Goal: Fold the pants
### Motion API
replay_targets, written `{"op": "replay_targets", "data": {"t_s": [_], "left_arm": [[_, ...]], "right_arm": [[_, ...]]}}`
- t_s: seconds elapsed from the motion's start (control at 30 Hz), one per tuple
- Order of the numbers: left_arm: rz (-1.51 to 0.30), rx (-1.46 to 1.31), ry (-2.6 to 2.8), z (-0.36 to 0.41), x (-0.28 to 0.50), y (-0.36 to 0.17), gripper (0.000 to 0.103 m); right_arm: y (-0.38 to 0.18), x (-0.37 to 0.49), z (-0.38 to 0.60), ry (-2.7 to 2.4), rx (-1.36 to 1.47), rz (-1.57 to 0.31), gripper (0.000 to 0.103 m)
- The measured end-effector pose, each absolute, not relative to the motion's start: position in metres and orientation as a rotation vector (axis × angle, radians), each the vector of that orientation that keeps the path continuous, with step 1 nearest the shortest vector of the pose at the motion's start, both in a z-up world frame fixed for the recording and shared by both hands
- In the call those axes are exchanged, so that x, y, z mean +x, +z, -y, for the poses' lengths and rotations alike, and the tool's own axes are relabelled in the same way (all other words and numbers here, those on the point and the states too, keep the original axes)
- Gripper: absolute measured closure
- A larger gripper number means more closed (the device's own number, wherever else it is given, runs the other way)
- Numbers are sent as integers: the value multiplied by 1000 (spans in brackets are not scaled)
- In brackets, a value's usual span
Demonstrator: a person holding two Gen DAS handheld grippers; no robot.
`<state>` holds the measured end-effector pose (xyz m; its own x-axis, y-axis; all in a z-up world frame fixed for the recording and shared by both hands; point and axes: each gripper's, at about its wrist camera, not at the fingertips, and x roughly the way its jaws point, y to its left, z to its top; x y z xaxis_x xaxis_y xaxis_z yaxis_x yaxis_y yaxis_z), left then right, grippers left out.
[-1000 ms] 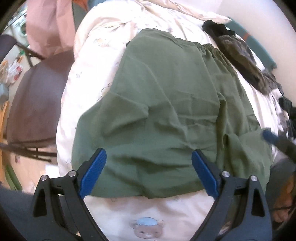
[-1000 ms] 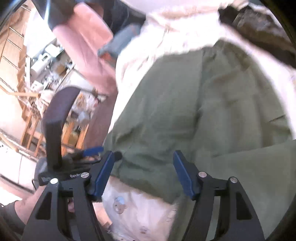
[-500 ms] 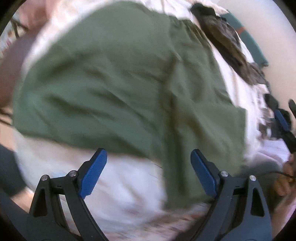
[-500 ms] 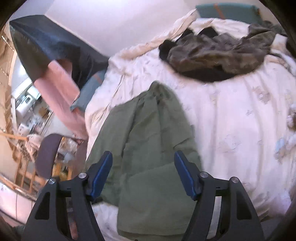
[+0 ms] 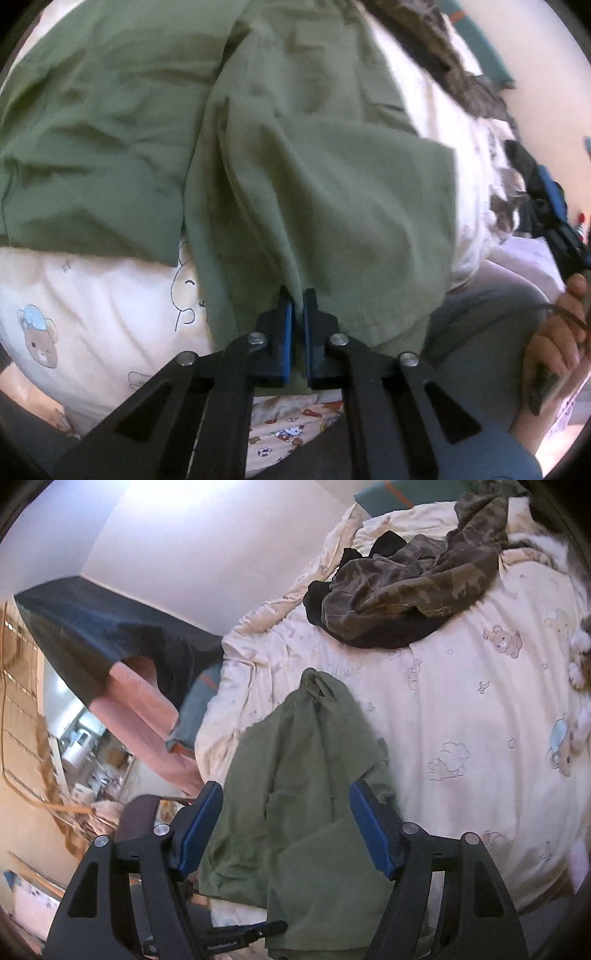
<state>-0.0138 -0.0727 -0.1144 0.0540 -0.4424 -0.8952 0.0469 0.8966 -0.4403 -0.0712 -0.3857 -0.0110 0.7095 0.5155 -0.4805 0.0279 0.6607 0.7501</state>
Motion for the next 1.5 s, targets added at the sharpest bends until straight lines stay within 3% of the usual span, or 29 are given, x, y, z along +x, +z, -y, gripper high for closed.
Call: {"op": "replay_targets", "data": {"t_s": [0.27, 0.7, 1.1, 1.3, 1.37, 1.43, 1.5], "left_arm": [[-1372, -352, -445, 49, -11, -64, 100], [-1435, -381, -386, 29, -8, -96, 99], [-1348, -285, -375, 30, -1, -68, 100], [-1384, -407, -363, 14, 10, -83, 100], [-1374, -457, -364, 14, 18, -89, 95], [-1401, -466, -337, 18, 26, -97, 58], [-1386, -481, -305, 20, 32, -102, 54]], "right_arm": [[-12, -68, 384, 272, 813, -804, 29], [-16, -66, 380, 222, 814, -850, 29], [-15, -55, 367, 242, 782, -857, 29], [-16, -53, 366, 248, 779, -861, 29], [-17, -52, 366, 249, 780, -864, 29], [-17, -51, 365, 250, 780, -865, 29], [-17, -51, 365, 248, 776, -866, 29]]}}
